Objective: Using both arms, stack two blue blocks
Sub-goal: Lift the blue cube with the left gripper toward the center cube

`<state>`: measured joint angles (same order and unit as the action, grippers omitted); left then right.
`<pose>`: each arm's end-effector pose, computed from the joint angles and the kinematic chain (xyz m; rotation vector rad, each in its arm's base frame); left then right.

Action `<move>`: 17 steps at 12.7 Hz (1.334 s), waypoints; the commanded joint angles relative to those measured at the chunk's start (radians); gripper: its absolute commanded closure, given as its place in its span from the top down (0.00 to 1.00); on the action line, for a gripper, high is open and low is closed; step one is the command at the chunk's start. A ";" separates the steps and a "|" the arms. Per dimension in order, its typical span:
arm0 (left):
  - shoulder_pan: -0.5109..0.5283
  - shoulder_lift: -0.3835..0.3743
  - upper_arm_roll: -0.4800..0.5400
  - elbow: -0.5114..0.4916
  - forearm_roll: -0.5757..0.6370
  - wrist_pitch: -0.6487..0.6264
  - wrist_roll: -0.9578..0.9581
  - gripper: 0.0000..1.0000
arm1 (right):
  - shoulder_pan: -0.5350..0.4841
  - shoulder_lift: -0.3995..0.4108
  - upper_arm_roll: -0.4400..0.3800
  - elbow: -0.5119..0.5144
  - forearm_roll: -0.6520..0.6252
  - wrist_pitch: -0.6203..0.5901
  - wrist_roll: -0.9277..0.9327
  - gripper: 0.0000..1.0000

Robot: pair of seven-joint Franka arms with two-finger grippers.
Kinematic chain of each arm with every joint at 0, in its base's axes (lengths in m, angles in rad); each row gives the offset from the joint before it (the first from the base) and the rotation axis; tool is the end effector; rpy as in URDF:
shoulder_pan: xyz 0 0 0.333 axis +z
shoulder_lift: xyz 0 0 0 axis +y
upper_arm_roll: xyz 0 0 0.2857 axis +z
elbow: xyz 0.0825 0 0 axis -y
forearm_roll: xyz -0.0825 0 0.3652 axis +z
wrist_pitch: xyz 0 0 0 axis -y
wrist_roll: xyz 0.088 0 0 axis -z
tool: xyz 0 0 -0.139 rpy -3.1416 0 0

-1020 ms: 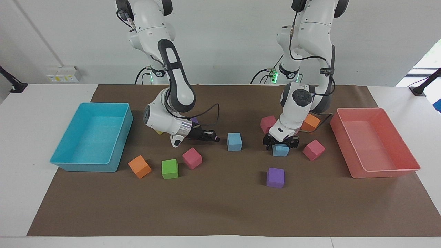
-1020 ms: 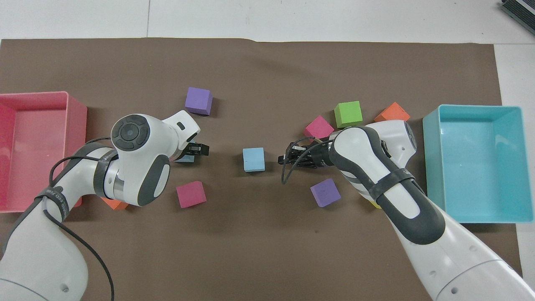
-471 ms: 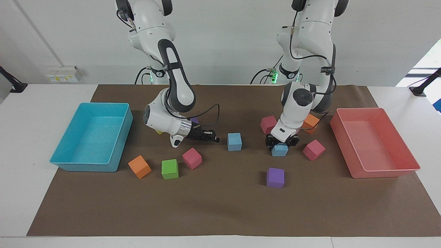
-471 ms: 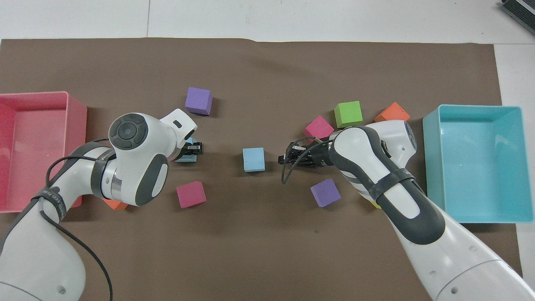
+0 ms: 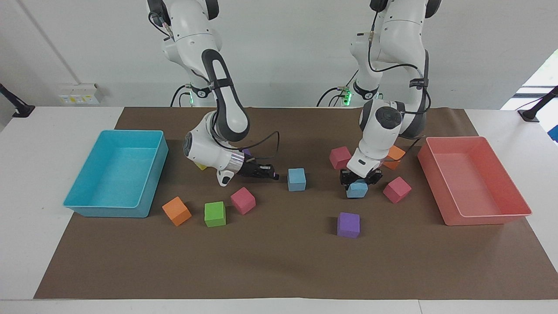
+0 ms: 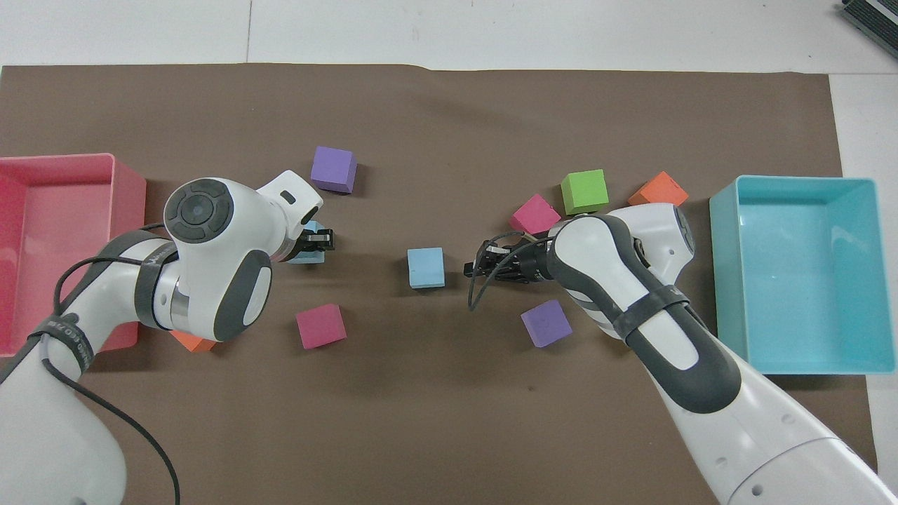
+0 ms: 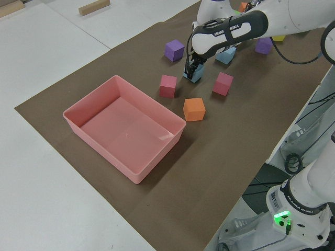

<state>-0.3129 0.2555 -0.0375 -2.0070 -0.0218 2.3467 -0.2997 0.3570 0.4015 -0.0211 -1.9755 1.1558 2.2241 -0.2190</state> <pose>0.5496 -0.2014 0.2882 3.0880 -0.0532 0.1108 0.5400 0.2438 0.2296 -2.2896 0.3050 0.2183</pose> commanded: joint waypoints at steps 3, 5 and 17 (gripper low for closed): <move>-0.093 -0.009 0.005 0.091 0.013 -0.078 -0.116 0.04 | 0.000 -0.009 0.006 -0.019 0.027 0.025 0.012 0.00; -0.147 0.007 0.005 0.140 0.013 -0.076 -0.139 0.03 | -0.007 -0.009 0.006 -0.020 0.027 0.016 0.003 0.00; -0.319 0.119 0.005 0.283 0.013 -0.191 -0.351 0.04 | -0.015 -0.012 0.006 -0.032 0.027 0.014 -0.016 0.00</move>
<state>-0.6129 0.3713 -0.0512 -1.7569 -0.0209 2.2299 -0.6320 0.3499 0.4015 -0.0228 -1.9908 1.1558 2.2244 -0.2188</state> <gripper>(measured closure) 0.410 0.991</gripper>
